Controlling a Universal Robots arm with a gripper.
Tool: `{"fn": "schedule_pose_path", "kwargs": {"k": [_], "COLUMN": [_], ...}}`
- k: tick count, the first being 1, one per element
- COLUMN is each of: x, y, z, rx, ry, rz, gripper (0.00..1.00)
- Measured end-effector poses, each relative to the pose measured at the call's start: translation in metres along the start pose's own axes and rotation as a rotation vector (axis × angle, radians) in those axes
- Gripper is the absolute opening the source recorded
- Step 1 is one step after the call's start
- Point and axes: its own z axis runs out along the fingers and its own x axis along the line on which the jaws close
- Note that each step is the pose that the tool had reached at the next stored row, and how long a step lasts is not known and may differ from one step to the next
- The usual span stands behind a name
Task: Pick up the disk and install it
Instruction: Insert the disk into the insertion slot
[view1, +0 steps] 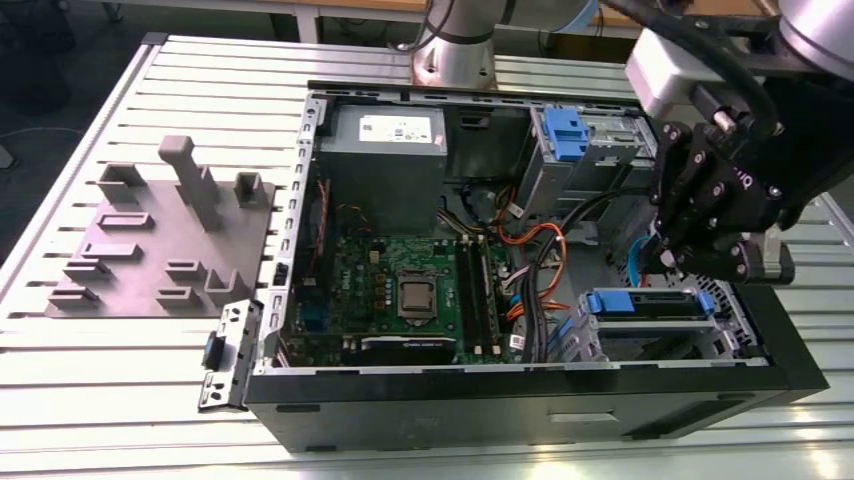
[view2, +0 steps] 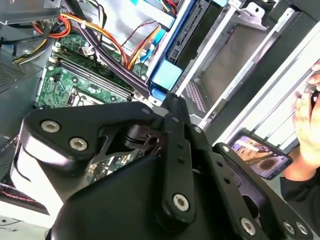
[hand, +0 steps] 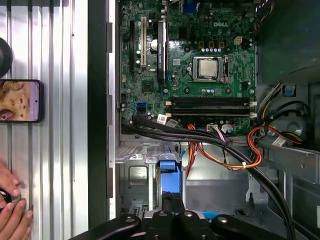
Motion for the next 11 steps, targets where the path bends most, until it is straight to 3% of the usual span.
{"fn": "schedule_pose_path", "kwargs": {"k": [11], "x": [0.0005], "y": [-0.0001], "z": [0.0203], "rx": [0.0000], "ry": [0.0001], "rz": [0.000], "gripper": [0.11]}}
